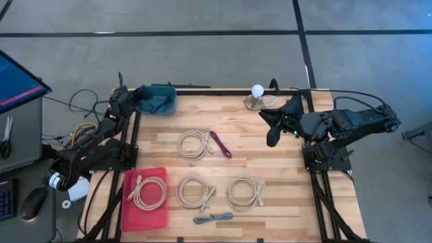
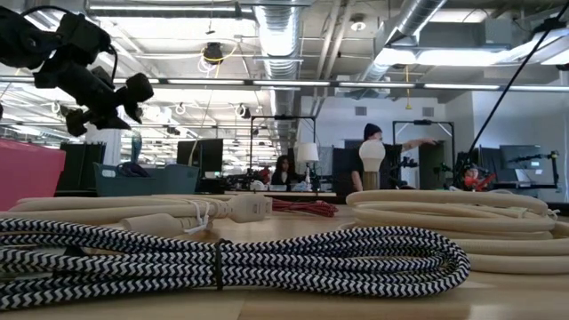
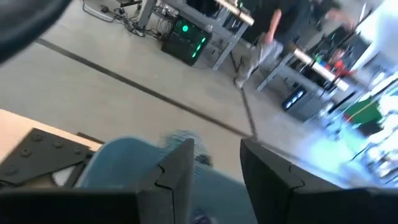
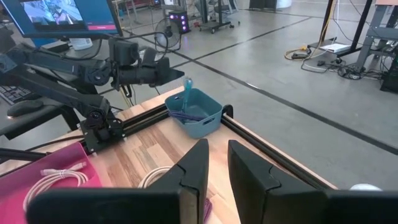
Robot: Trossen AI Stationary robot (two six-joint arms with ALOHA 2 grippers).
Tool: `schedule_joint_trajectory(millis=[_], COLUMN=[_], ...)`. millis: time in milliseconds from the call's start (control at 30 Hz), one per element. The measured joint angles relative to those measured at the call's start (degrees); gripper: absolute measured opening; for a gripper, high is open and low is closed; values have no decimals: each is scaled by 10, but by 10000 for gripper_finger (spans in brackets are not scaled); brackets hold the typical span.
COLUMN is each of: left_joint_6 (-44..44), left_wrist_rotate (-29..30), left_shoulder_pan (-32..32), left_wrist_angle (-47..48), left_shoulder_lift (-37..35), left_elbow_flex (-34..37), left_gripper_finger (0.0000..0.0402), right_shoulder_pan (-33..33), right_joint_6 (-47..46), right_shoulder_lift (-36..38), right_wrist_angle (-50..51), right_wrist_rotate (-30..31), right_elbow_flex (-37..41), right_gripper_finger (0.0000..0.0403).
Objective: Pick & Place USB Port
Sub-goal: Put the blue USB cable into the blue bin, then put the brown HDMI cable into the red bin
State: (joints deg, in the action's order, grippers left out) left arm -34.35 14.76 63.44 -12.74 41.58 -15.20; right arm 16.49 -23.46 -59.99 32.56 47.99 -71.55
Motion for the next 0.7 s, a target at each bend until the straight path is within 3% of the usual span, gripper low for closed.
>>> schedule_joint_trajectory(millis=[167,367,700], left_joint_6=[-69,-86,-115], left_wrist_rotate=[0,-18,-128], left_shoulder_pan=[0,0,0], left_wrist_angle=[-20,-20,17], left_shoulder_lift=[-19,-52,-137], left_elbow_flex=[0,0,0], left_gripper_finger=[130,129,90], right_shoulder_pan=[0,0,0], right_joint_6=[0,0,0], right_shoulder_lift=[0,0,0], right_wrist_angle=[0,0,0], right_wrist_rotate=[0,0,-5], right_elbow_flex=[0,0,0], right_gripper_finger=[54,54,54])
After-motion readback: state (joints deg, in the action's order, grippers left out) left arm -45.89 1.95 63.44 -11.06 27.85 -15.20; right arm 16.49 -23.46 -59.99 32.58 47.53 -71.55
